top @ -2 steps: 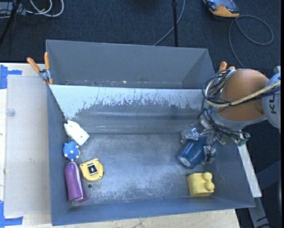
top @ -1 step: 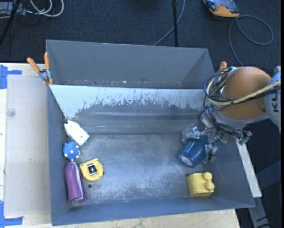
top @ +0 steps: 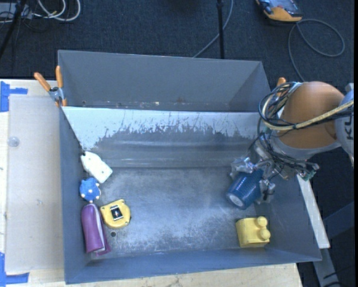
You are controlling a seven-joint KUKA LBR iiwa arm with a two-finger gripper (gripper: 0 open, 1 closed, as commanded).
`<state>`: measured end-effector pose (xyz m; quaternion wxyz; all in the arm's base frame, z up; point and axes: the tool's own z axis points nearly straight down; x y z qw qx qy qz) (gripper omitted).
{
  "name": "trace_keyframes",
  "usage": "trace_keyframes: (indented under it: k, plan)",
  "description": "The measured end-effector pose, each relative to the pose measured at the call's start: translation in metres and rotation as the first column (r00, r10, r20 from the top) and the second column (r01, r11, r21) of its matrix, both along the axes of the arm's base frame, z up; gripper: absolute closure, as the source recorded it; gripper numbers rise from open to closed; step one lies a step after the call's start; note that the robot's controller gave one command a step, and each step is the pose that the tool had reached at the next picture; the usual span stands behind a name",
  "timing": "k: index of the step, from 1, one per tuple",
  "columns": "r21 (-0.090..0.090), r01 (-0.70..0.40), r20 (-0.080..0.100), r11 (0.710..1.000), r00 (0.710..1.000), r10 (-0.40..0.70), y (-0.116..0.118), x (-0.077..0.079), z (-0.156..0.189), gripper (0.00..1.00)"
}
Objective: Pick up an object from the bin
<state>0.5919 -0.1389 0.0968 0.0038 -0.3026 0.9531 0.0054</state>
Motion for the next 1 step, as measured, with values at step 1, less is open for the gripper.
trace_keyframes:
  k: [1]
  plan:
    - [0.001,0.0,-0.004,1.0,1.0,0.0,0.0006,-0.0009,0.0085,1.0]
